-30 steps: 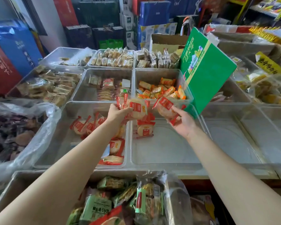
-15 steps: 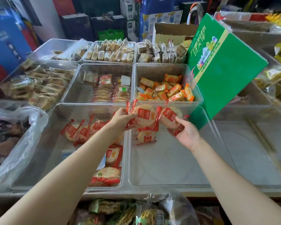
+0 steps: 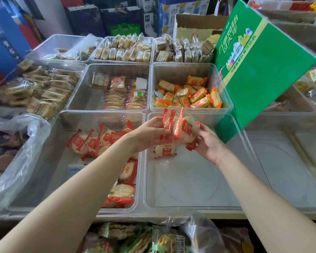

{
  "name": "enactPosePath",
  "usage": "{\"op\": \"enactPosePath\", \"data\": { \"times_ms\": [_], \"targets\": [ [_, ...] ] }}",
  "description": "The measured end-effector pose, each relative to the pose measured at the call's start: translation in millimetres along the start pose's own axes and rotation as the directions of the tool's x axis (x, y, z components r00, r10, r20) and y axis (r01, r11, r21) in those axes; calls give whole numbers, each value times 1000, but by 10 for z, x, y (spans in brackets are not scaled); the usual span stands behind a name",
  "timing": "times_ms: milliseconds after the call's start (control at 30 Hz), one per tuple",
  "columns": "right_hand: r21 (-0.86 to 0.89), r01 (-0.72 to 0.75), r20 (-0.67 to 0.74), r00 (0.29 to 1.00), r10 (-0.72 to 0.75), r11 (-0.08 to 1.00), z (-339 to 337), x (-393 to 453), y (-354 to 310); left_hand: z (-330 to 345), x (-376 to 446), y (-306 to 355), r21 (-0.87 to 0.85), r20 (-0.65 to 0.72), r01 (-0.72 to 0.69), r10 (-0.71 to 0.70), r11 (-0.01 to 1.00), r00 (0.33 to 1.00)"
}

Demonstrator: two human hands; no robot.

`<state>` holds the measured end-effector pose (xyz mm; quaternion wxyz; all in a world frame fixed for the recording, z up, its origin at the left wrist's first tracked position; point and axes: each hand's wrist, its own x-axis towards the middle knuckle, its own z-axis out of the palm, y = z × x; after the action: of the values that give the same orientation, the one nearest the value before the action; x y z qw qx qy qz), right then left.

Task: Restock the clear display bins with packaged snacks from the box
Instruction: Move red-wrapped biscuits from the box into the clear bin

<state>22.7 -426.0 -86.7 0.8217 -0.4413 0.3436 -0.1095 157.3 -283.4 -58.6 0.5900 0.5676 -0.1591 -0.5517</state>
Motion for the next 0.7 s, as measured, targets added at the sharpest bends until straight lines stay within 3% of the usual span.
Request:
{"op": "enactPosePath", "data": {
  "times_ms": [133, 233, 433, 567, 633, 667, 700],
  "targets": [
    [153, 44, -58, 998, -36, 987, -157, 43, -79, -103, 23, 27, -97, -135, -43, 29, 994, 990],
    [193, 36, -28, 999, -31, 980, -209, 34, -92, -160, 14, 38, -92, -159, -27, 12, 995, 987],
    [95, 58, -29, 998, -56, 994, 59, 54, -24, 71, -3, 34, -38, -58, 15, -17, 999, 998],
    [18, -39, 103, 994, 37, 999, 98, -11, -45, 126, 26, 22, -12, -65, -29, 28, 1000, 997],
    [-21, -60, 182, 981, 63, 998, 19, -25, -72, 98, 13, 34, 153, -34, -1, 6, 988, 999],
    [-82, -55, 189, 979, 70, 995, -36, -21, -95, 53, 2, 55, 403, -29, 3, 10, 915, 1000],
    [-193, -54, 171, 981, 88, 980, -88, -11, -120, -9, 0, 78, 678, -33, -5, 37, 735, 999]
  ]
}}
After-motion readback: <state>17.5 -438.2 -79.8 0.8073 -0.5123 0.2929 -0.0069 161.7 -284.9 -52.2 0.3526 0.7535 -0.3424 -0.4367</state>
